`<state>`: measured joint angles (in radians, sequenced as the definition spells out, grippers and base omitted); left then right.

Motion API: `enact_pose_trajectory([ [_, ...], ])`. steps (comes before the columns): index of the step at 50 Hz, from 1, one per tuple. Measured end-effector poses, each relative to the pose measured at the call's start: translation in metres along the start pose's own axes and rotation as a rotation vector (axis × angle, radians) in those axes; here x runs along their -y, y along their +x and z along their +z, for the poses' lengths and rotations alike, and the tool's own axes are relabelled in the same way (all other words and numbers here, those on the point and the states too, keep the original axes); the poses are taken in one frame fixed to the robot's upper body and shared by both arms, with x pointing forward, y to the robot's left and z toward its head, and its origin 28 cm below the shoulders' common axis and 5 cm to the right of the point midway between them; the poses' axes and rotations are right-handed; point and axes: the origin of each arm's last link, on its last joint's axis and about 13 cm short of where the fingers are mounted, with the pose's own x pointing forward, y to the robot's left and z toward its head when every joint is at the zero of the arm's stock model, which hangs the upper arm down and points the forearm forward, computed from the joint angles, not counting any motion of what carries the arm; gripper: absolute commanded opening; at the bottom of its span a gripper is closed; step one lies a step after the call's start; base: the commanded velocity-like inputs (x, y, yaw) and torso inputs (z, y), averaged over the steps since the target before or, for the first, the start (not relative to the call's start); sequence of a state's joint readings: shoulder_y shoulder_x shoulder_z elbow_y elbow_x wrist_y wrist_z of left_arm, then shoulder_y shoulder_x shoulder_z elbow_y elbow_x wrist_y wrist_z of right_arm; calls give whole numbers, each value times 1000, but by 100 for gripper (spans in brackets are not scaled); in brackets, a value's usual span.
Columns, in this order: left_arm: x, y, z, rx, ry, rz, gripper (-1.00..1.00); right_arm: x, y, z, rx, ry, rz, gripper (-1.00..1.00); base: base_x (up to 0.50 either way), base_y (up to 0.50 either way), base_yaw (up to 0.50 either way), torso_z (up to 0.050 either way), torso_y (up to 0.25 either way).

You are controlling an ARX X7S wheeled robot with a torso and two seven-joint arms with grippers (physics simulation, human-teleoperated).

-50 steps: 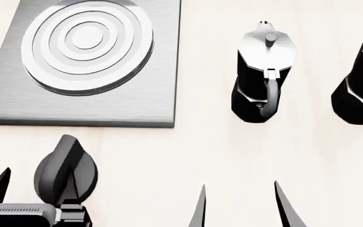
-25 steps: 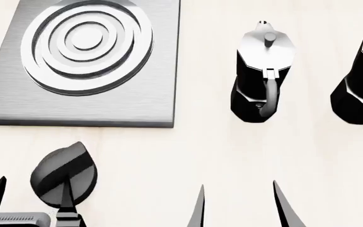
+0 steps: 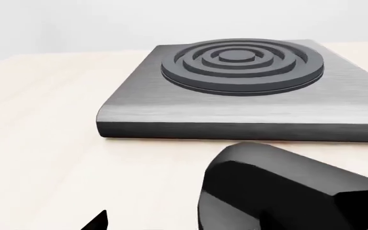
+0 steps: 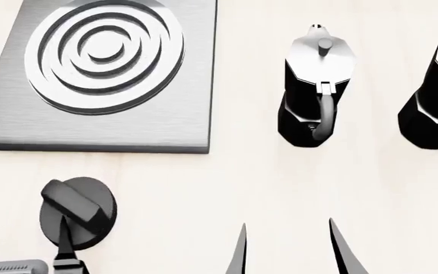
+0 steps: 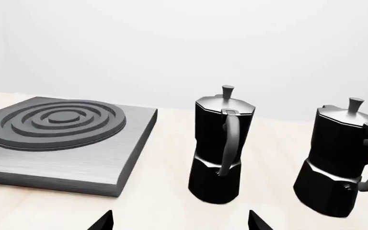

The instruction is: Turn off the stove.

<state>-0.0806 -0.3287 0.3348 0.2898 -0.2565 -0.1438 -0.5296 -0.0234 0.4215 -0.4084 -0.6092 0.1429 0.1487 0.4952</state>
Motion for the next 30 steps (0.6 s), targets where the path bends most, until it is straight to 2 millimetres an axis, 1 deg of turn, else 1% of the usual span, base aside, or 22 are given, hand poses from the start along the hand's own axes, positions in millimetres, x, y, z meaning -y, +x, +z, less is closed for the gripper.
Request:
enact_pose_trajectory([
  [9,-2,2,0,7,17,37,100,0,0,0,0,1,0,100,0,0,0,-2,-4],
  [23,-13,20,2,36,76,129,100,0,0,1,1,0,3,100,0,0,0,-1,-4],
  [30,-12,22,2,42,87,138,100,0,0,1,2,-1,4,100,0,0,0,-3,-3],
])
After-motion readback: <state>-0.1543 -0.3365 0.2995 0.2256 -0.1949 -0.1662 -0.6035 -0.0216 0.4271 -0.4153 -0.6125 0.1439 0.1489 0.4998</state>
